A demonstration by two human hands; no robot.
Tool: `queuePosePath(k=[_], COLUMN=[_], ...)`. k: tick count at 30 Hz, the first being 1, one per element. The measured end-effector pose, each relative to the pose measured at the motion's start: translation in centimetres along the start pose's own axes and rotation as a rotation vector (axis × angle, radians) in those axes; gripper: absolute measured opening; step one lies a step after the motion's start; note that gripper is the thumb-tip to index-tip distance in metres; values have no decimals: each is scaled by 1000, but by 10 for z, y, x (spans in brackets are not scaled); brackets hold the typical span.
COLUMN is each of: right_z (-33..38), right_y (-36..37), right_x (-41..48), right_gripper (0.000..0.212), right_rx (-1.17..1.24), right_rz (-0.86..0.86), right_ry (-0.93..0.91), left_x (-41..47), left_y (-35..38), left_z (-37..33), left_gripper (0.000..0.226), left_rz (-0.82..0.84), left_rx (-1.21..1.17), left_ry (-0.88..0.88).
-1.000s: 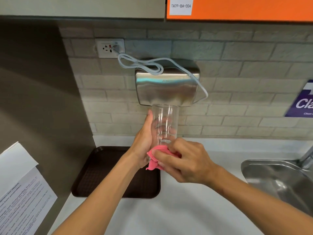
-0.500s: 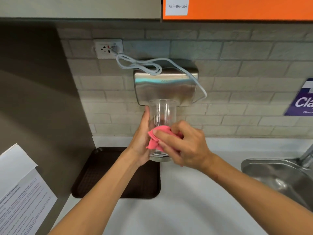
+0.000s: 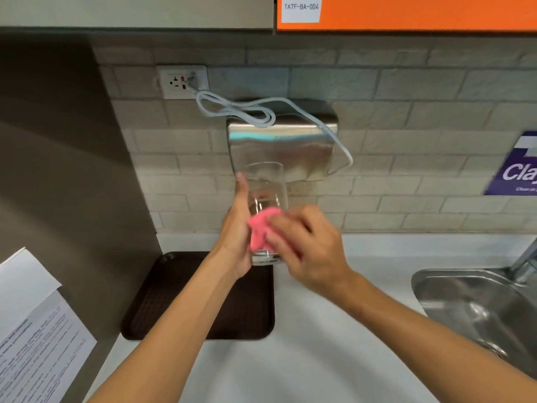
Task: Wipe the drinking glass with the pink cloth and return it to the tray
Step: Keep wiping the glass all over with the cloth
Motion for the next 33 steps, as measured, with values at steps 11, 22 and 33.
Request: queuePosePath(k=[11,22,33], right_z=[-8,9,21], right_y=[-4,12,16], right_x=[56,10,-12], right_gripper=[26,20,19], right_rx=[-16,-134,-115], right_rz=[90,208,275], right_ry=[-42,-310,-318], left_x=[-3,-1,12], left_y=[3,-4,-11], left_z=[-8,13,6], left_gripper=[69,84,82], left_rz=[103,66,-39], left_rx=[85,56,-71], left_ry=[64,-63,-7])
Point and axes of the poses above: each hand's wrist, its own x-axis towards the middle knuckle, its own y-axis out of the palm, z = x × y, the point moved 9 cm from there along x, towards the middle knuckle, and after that the axes turned 12 degrees about y, right-handed, at the moved point
